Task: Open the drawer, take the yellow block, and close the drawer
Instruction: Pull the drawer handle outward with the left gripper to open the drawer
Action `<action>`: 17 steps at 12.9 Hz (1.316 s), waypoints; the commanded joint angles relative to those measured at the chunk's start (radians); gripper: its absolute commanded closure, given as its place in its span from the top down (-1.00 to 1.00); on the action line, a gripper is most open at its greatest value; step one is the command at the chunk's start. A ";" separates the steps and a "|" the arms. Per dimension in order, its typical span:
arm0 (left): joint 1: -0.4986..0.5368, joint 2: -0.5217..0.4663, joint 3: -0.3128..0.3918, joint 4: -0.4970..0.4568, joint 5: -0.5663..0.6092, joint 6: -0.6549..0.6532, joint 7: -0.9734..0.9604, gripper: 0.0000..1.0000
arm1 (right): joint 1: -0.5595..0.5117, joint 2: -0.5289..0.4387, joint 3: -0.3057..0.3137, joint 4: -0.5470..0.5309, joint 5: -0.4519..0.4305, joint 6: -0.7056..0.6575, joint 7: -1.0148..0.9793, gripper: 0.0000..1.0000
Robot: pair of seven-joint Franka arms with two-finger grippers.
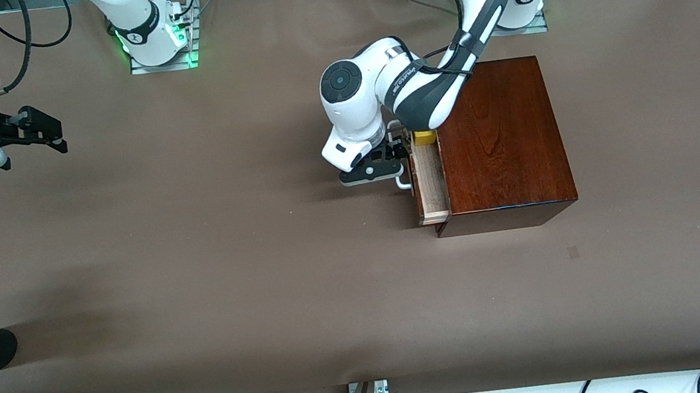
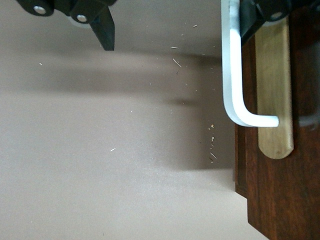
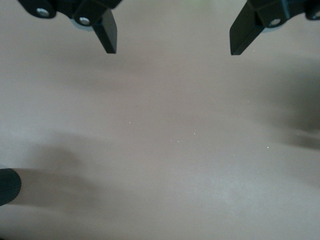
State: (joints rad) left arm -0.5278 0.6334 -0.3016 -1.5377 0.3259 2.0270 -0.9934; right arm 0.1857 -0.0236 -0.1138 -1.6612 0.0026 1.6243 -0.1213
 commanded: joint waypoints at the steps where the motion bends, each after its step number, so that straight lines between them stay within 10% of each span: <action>1: -0.006 0.031 -0.008 0.108 -0.051 0.087 0.007 1.00 | -0.002 0.001 -0.001 0.014 0.016 -0.015 -0.005 1.00; 17: 0.000 0.028 0.016 0.100 -0.013 -0.039 0.071 1.00 | -0.002 0.002 -0.001 0.014 0.016 -0.015 -0.005 1.00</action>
State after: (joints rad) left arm -0.5277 0.6423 -0.2999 -1.5073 0.3063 1.9980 -0.9825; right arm 0.1857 -0.0235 -0.1138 -1.6612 0.0026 1.6243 -0.1213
